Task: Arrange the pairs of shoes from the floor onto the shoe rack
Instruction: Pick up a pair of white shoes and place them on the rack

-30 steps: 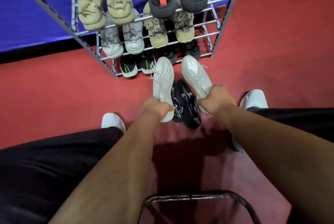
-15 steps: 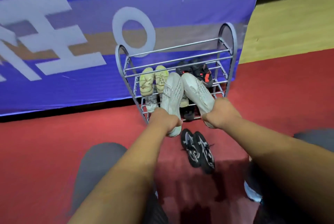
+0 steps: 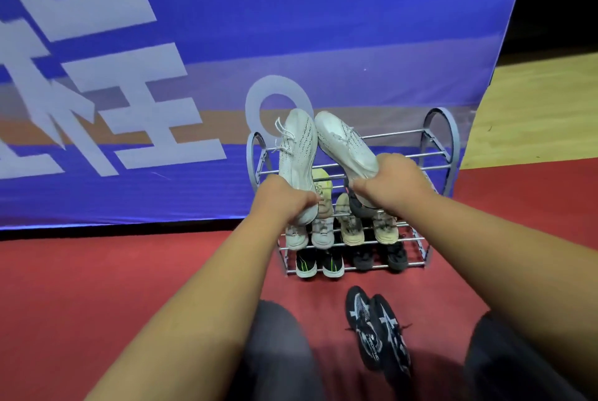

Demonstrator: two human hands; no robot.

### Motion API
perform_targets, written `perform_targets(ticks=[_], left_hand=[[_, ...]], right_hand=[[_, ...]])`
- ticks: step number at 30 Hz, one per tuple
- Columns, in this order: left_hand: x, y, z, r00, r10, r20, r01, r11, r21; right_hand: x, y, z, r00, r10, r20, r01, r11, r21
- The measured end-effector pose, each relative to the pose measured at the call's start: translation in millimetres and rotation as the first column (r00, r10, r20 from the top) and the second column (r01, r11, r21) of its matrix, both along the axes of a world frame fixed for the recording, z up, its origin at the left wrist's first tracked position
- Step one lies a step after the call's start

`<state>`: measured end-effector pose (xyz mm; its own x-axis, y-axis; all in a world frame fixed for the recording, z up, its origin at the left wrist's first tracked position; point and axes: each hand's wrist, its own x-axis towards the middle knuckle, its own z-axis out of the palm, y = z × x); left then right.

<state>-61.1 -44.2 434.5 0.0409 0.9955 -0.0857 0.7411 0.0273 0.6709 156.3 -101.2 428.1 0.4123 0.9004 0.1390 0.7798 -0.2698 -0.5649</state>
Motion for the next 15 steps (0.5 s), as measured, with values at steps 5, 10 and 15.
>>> perform_targets(ticks=[5,10,15], left_hand=[[4,53,-12,0.995,0.099,0.008,-0.099,0.992,0.077],[12,100,-37,0.979,0.203,-0.009,-0.201,0.974,0.102],[22,135,-56,0.949,0.307,-0.07,-0.293,0.943,0.16]], right_hand=[[-6,57,-4,0.997,-0.025,-0.07,0.027,0.999,0.028],[-6,115,-16,0.997,-0.059,-0.044,0.058,0.998,-0.028],[-12,167,-35,0.995,-0.092,-0.024,0.089,0.99,-0.108]])
